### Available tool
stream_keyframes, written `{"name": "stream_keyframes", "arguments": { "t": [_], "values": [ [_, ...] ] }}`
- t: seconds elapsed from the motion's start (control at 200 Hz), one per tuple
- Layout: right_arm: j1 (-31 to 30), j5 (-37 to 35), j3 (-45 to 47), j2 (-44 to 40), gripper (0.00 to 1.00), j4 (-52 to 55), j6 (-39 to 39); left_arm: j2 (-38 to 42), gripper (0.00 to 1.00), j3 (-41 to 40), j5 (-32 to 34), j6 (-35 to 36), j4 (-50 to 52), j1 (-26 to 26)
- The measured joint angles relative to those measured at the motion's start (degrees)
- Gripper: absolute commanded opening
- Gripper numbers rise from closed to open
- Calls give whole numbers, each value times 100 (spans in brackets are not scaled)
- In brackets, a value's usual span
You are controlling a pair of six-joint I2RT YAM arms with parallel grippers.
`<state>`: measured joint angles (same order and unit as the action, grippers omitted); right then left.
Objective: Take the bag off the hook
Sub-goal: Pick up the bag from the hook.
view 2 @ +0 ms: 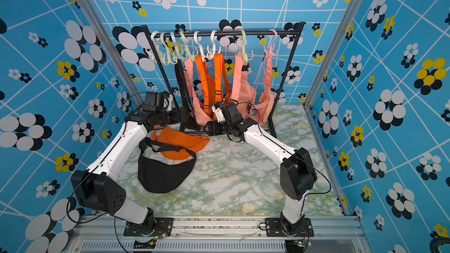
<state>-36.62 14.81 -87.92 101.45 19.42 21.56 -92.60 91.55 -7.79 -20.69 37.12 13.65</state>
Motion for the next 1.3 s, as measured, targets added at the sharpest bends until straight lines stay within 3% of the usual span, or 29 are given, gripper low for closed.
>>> {"name": "stream_keyframes", "arguments": {
  "t": [0.195,0.365,0.47,0.59,0.695,0.865,1.06,1.305],
  "values": [
    [133,-654,487,-632,79,-177,-44,-728,99,780,376,385,-7,743],
    [229,-1187,837,-1067,81,-317,-114,-1128,98,1082,363,369,-138,713],
    [282,-1331,848,-1095,80,-337,-138,-1416,87,1329,286,299,-199,643],
    [304,-1368,848,-1086,80,-337,-140,-1554,66,1414,216,214,-282,629],
    [306,-1364,839,-1032,80,-337,-140,-1517,31,1377,181,151,-319,629],
    [306,-1255,662,-752,79,-328,-138,-1119,12,892,195,122,-393,627],
    [306,-905,229,-426,78,-321,-87,-192,7,348,258,37,-308,538],
    [306,-391,-192,-260,79,-315,79,1113,0,-9,-42,-203,-343,2]
  ]
}}
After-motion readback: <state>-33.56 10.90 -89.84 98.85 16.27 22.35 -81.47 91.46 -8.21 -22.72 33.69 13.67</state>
